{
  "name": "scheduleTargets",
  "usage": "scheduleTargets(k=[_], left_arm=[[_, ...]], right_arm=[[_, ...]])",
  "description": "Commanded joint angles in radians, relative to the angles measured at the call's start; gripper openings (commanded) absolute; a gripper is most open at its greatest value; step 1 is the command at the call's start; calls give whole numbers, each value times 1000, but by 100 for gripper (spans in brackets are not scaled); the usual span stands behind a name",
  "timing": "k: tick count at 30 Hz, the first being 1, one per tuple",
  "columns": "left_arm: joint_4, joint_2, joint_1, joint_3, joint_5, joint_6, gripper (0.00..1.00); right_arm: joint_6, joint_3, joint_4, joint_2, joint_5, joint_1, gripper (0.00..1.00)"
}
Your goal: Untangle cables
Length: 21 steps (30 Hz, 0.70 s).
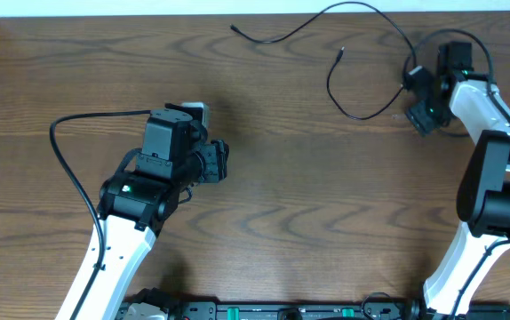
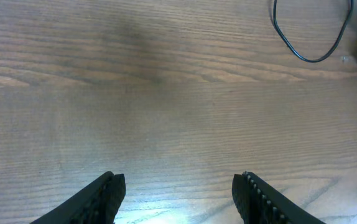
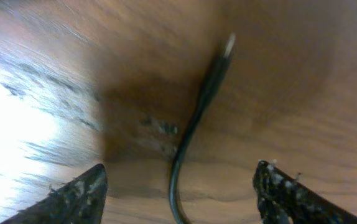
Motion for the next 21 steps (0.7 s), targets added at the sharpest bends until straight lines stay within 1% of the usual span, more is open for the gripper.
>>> scheduleTargets(k=[1,3,4,6,7,8,9,10,11,13,14,15,16,18,20,21], left_arm=[[0,0,4,16,9,17,61],[0,0,4,16,9,17,61],[0,0,4,16,9,17,61],[0,0,4,16,10,17,61],[0,0,4,16,13,17,61],[0,0,4,16,13,17,61],[0,0,4,16,13,17,61],[-1,0,4,16,13,17,61],[-1,0,4,16,13,17,61],[-3,0,4,16,13,17,61],[-5,0,4,16,13,17,61],[-5,0,4,16,13,17,61],[-4,0,4,16,13,17,61],[-4,0,4,16,13,17,61],[-4,0,4,16,13,17,61],[-4,0,4,16,13,17,61]], right_arm=[[-22,-65,48,-12,-66,-31,68],[-21,-91,71,-12,-109,-43,65],[-21,-102,80,-12,-130,-48,61],[-19,-123,101,-12,-166,-55,45],[-5,-132,114,-12,-171,-56,33],[19,-146,135,-12,-171,-58,24],[37,-156,151,-11,-171,-58,18],[81,-182,190,-10,-171,-61,15],[102,-195,208,-7,-170,-64,15],[148,-226,251,0,-170,-71,20],[181,-248,282,2,-170,-77,27],[190,-254,290,3,-170,-79,27],[230,-276,325,4,-170,-89,28],[276,-296,359,4,-169,-104,24],[317,-307,375,4,-170,-121,23],[360,-313,385,4,-170,-141,24]])
